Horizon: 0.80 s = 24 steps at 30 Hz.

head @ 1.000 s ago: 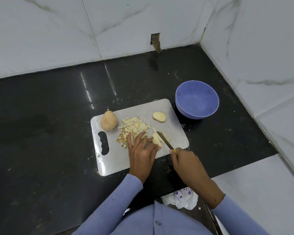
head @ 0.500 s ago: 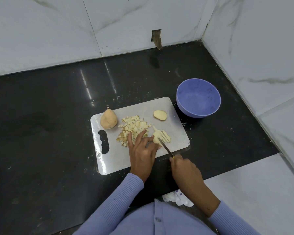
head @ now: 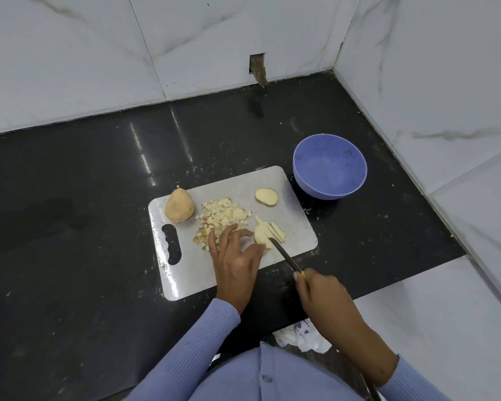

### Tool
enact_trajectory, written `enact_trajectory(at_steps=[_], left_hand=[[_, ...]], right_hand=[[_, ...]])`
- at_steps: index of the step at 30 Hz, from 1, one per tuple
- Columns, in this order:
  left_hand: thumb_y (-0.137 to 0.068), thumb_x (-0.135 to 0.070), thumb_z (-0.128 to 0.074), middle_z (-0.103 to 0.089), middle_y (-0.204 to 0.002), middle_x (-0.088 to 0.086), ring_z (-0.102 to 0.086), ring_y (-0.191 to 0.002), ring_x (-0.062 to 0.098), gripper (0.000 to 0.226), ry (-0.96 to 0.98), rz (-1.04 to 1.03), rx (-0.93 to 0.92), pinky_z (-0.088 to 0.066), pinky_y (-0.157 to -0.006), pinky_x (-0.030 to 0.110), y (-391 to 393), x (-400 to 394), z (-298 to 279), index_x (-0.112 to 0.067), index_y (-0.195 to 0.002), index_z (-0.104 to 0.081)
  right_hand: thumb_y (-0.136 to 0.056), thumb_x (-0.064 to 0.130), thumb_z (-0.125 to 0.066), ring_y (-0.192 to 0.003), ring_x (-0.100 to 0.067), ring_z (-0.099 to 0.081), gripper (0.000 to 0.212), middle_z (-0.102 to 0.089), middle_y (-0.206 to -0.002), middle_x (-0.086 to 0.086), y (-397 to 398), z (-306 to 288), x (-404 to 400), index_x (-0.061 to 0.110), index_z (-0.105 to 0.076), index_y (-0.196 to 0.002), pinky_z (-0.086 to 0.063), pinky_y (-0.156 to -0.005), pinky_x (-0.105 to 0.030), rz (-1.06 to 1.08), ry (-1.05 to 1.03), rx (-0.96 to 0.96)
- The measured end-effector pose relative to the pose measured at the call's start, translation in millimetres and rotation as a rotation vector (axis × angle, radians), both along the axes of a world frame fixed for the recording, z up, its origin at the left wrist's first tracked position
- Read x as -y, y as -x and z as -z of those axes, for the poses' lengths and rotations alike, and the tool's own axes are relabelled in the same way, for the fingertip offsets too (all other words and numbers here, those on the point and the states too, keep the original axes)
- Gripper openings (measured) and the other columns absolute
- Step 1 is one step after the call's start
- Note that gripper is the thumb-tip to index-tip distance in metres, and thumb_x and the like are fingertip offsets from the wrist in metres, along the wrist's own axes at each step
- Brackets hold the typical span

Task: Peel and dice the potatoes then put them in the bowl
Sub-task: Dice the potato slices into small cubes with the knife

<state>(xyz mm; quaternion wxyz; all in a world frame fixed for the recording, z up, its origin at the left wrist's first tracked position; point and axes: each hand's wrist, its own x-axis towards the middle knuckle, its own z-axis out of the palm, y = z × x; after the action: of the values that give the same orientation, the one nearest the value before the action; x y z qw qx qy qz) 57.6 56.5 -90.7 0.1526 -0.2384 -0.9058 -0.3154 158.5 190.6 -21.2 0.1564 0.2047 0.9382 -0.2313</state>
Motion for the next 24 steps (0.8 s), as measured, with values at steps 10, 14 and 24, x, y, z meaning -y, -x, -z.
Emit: enact_trajectory(at_steps=[10, 14, 24], left_hand=[[-0.085, -0.029, -0.060, -0.068, -0.087, -0.003, -0.054, -0.109, 0.025, 0.022, -0.005, -0.011, -0.005, -0.015, -0.113, 0.047, -0.2, 0.7, -2.3, -0.018, -0.072, -0.073], [-0.085, -0.028, -0.062, -0.068, -0.087, -0.002, -0.055, -0.108, 0.027, 0.020, 0.008, -0.008, -0.022, -0.018, -0.110, 0.050, 0.5, 0.0, -2.4, -0.017, -0.071, -0.073], [-0.083, -0.025, -0.066, -0.069, -0.088, 0.000, -0.058, -0.110, 0.030, 0.016, 0.038, 0.004, -0.053, -0.020, -0.109, 0.052, 1.7, -1.4, -0.7, -0.017, -0.072, -0.074]], right_hand=[[-0.103, 0.038, -0.025, -0.084, -0.027, -0.060, 0.036, -0.053, -0.081, -0.004, 42.3, 8.7, 14.0, 0.012, -0.049, -0.095, -0.043, -0.069, -0.034, -0.071, -0.017, -0.013], [-0.104, 0.036, -0.023, -0.093, -0.029, -0.060, 0.038, -0.061, -0.099, -0.010, 44.7, 11.9, 18.7, 0.009, -0.049, -0.108, -0.044, -0.073, -0.035, -0.085, -0.085, 0.025], [-0.105, 0.036, -0.018, -0.089, -0.021, -0.065, 0.035, -0.064, -0.098, -0.004, 0.6, 18.0, 7.7, 0.013, -0.044, -0.109, -0.045, -0.070, -0.027, -0.117, -0.161, 0.153]])
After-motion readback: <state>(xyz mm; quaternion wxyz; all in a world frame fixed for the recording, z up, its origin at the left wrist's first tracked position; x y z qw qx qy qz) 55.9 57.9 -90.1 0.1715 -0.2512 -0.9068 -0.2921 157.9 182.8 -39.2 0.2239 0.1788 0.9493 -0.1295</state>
